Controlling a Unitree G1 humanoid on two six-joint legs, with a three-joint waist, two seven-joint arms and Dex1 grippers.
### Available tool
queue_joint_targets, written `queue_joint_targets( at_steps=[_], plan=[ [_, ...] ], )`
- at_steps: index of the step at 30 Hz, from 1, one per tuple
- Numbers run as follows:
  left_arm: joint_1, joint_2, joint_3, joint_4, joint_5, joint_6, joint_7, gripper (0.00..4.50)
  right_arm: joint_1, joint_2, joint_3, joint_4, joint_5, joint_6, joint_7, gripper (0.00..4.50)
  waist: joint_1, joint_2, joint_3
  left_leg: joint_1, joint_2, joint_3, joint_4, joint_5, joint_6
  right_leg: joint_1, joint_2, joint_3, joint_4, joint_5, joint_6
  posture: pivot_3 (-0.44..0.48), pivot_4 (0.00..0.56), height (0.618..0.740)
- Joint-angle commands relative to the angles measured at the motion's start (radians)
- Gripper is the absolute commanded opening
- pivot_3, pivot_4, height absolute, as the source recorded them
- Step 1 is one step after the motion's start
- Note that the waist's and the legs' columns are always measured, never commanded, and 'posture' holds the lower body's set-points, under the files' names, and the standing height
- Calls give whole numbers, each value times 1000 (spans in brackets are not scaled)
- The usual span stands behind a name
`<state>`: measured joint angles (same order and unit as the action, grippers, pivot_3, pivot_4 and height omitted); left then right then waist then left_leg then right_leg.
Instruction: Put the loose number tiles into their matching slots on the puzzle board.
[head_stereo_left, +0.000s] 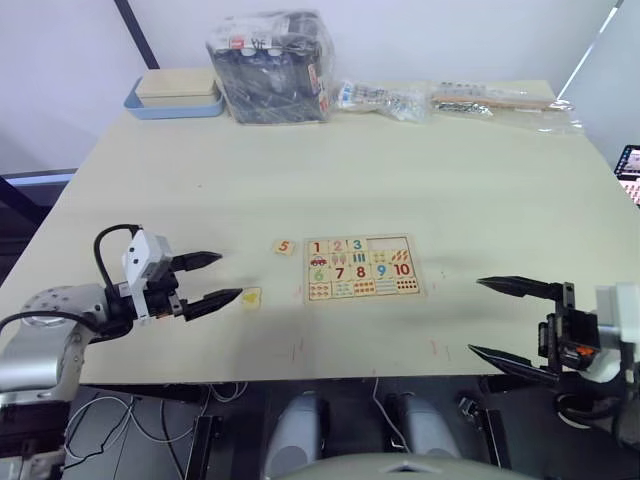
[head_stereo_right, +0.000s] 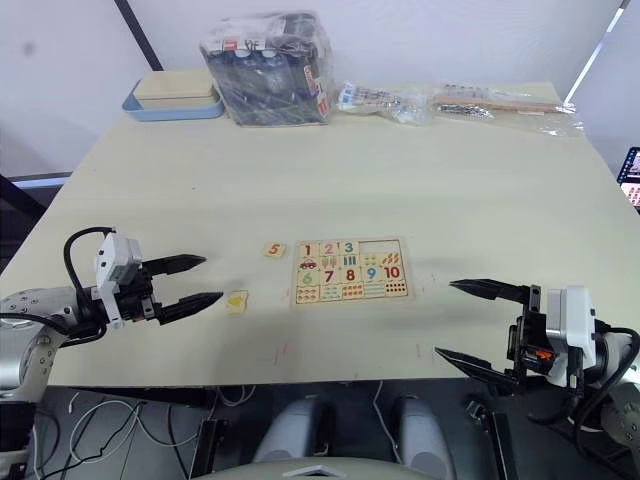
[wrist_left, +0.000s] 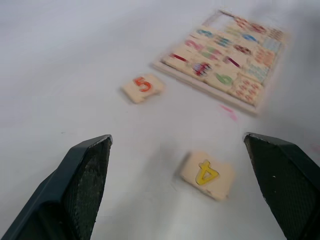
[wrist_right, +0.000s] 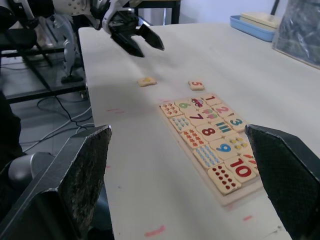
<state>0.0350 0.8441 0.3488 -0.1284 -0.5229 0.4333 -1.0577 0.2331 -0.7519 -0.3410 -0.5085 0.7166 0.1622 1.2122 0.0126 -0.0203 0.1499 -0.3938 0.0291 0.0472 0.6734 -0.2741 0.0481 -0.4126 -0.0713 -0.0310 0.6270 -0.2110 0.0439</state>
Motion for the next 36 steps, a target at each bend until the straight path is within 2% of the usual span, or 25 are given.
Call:
queue_joint_targets(
  at_steps=[1,6,12,18,24,29,36],
  plan=[
    [79,-61,90,-268,-93,212,231,4451,-62,-20,10,44,37,10,41,4500,0,0,0,0,0,0,0,0,0,0,0,1,0,0,0,0,150,740],
    [209,-175,174,-572,-157,451,532,4451,-118,-27,43,115,29,14,92,4500,3,0,0,0,0,-2,0,0,0,1,0,1,0,1,1,0,150,740],
    [195,-326,140,-806,-135,701,894,4451,-193,-36,87,146,41,54,121,4500,4,0,0,5,-1,-1,0,0,0,5,0,1,0,-1,-3,0,150,740],
    [120,-478,126,-917,-182,929,1068,4451,-214,-48,90,150,52,91,139,4500,4,-2,-1,5,-3,-3,0,0,0,6,0,3,0,-1,-3,0,150,740],
    [-31,-536,106,-899,-152,1153,1129,4451,-247,-60,99,150,64,134,147,4500,5,-2,-1,11,-5,-3,-1,0,0,11,1,3,0,-1,-3,0,150,740],
    [-86,-625,58,-874,-161,1181,1195,4451,-276,-75,95,164,71,166,160,4500,3,-2,-1,10,-6,-3,-1,0,0,11,1,5,0,-1,-3,0,150,740],
    [-79,-652,12,-868,-168,1181,1295,4451,-309,-92,90,181,79,200,178,4500,3,-2,-1,10,-5,-4,-1,0,0,11,1,5,0,-1,-3,0,150,740]
  ],
)
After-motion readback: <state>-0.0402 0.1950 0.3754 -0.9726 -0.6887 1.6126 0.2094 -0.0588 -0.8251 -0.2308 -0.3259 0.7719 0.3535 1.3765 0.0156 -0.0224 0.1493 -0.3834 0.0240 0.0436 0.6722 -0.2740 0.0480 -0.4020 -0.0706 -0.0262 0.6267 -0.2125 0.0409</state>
